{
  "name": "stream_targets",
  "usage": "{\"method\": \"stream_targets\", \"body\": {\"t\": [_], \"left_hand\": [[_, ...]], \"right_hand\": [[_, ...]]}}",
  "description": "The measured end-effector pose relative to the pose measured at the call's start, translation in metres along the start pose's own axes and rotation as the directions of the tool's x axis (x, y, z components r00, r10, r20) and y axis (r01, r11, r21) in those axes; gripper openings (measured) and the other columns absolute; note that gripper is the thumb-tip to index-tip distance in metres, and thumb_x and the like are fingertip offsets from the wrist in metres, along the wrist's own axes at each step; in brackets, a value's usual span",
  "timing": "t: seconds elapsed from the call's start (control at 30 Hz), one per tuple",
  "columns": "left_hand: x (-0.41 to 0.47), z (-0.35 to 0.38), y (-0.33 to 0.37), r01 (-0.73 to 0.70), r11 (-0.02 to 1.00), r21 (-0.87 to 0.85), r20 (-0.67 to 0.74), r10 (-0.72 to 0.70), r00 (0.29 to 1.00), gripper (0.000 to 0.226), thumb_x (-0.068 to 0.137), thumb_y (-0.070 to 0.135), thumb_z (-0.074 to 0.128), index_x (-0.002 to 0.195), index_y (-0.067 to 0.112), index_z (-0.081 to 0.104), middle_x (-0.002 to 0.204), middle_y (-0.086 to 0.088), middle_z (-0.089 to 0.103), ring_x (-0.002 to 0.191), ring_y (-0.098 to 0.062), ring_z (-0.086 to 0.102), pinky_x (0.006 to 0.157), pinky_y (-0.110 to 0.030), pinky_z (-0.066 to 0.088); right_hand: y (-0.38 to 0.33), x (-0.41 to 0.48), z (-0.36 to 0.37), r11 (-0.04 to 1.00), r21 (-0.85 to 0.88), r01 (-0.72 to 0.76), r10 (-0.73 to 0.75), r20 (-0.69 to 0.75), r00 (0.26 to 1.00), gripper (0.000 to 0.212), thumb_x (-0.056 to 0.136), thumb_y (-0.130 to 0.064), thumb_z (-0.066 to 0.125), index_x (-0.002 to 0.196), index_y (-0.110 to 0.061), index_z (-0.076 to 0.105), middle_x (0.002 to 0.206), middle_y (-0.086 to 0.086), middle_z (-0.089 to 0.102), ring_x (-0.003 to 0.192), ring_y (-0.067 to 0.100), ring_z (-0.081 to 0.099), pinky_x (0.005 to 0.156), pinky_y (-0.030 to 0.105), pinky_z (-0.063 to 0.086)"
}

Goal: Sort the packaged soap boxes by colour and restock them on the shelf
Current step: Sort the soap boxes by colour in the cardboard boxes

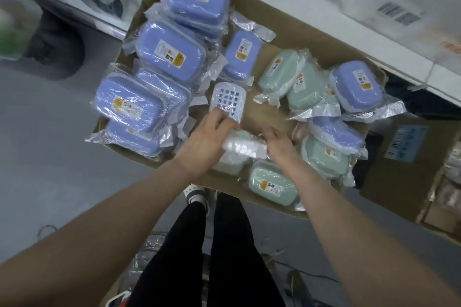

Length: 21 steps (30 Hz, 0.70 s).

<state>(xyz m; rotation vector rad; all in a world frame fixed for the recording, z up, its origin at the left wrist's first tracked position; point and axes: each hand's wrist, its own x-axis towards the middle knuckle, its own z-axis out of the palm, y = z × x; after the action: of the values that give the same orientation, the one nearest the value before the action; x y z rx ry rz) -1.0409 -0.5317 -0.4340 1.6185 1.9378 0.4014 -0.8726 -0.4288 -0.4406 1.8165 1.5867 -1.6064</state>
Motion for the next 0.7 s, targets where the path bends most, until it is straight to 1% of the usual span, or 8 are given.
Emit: {"method": "stream_targets", "body": {"t": [0.07,0.13,0.23,0.3,0.43,0.5,0.6,0.7], "left_hand": [[-0.005,-0.010,0.002,-0.045,0.999,-0.008,-0.124,0.044,0.991,0.037,0.081,-0.001,0.059,0.116,0.011,0.055,0.120,0.001,0.046,0.108,-0.009,0.049,0.091,-0.031,0.045],[-0.008,-0.016,0.005,-0.077,0.997,-0.012,-0.113,0.075,0.991,0.031,0.092,0.016,0.056,0.122,0.019,0.052,0.119,0.020,0.045,0.109,0.011,0.041,0.098,-0.026,0.041],[-0.011,-0.018,-0.004,-0.304,0.944,0.132,-0.016,0.308,0.951,0.044,0.072,0.008,0.076,0.108,0.012,0.051,0.125,-0.009,0.051,0.119,-0.023,0.048,0.092,-0.037,0.048],[-0.011,-0.018,-0.011,-0.328,0.942,0.067,0.055,0.325,0.944,0.053,0.066,0.020,0.082,0.107,0.011,0.050,0.128,-0.015,0.046,0.120,-0.030,0.046,0.093,-0.041,0.048],[-0.009,-0.015,-0.007,-0.205,0.979,-0.013,0.020,0.205,0.979,0.058,0.085,0.050,0.063,0.125,0.010,0.048,0.133,-0.012,0.041,0.120,-0.028,0.048,0.102,-0.037,0.040],[-0.004,-0.012,-0.005,-0.108,0.993,-0.048,-0.017,0.108,0.994,0.059,0.092,0.052,0.049,0.134,0.010,0.044,0.137,-0.012,0.039,0.124,-0.027,0.045,0.104,-0.033,0.035],[0.002,-0.007,-0.004,0.017,0.999,-0.052,0.006,-0.016,1.000,0.057,0.093,0.048,0.051,0.136,0.012,0.043,0.139,-0.012,0.038,0.126,-0.027,0.044,0.103,-0.037,0.039],[-0.001,0.005,-0.010,-0.070,0.995,0.075,0.123,0.061,0.991,0.058,0.086,0.036,0.067,0.134,0.012,0.046,0.136,-0.012,0.043,0.120,-0.030,0.049,0.100,-0.045,0.046]], "right_hand": [[-0.006,-0.004,-0.005,0.951,0.241,-0.191,0.159,0.146,0.976,0.059,0.093,-0.066,0.042,0.127,-0.020,0.055,0.116,0.006,0.068,0.106,0.026,0.064,0.098,0.044,0.049],[-0.016,-0.009,-0.012,0.870,0.384,-0.310,0.185,0.329,0.926,0.053,0.092,-0.060,0.053,0.127,-0.019,0.057,0.110,0.009,0.071,0.102,0.027,0.068,0.086,0.042,0.056],[-0.031,-0.013,-0.017,0.826,0.501,-0.259,0.035,0.412,0.911,0.039,0.092,-0.025,0.067,0.128,-0.013,0.059,0.115,0.012,0.071,0.099,0.025,0.069,0.075,0.034,0.060],[-0.036,-0.013,-0.016,0.831,0.526,-0.179,-0.010,0.335,0.942,0.048,0.085,-0.007,0.073,0.130,-0.011,0.055,0.116,0.015,0.069,0.094,0.025,0.070,0.073,0.034,0.061],[-0.035,-0.011,-0.015,0.860,0.498,-0.106,-0.003,0.213,0.977,0.047,0.082,0.004,0.072,0.124,-0.014,0.059,0.114,0.013,0.068,0.101,0.033,0.068,0.097,0.050,0.051],[-0.034,-0.013,-0.017,0.877,0.475,-0.077,-0.011,0.181,0.983,0.041,0.085,0.006,0.066,0.118,-0.016,0.062,0.111,0.015,0.067,0.098,0.037,0.068,0.086,0.054,0.055],[-0.026,-0.015,-0.028,0.933,0.360,-0.012,0.015,-0.005,1.000,0.038,0.083,0.005,0.054,0.101,-0.027,0.064,0.102,0.008,0.066,0.084,0.024,0.064,0.065,0.033,0.053],[-0.006,-0.017,-0.045,0.997,0.058,0.050,-0.039,-0.174,0.984,0.029,0.086,-0.005,0.052,0.103,-0.026,0.063,0.108,0.000,0.065,0.098,0.020,0.061,0.081,0.030,0.047]]}}
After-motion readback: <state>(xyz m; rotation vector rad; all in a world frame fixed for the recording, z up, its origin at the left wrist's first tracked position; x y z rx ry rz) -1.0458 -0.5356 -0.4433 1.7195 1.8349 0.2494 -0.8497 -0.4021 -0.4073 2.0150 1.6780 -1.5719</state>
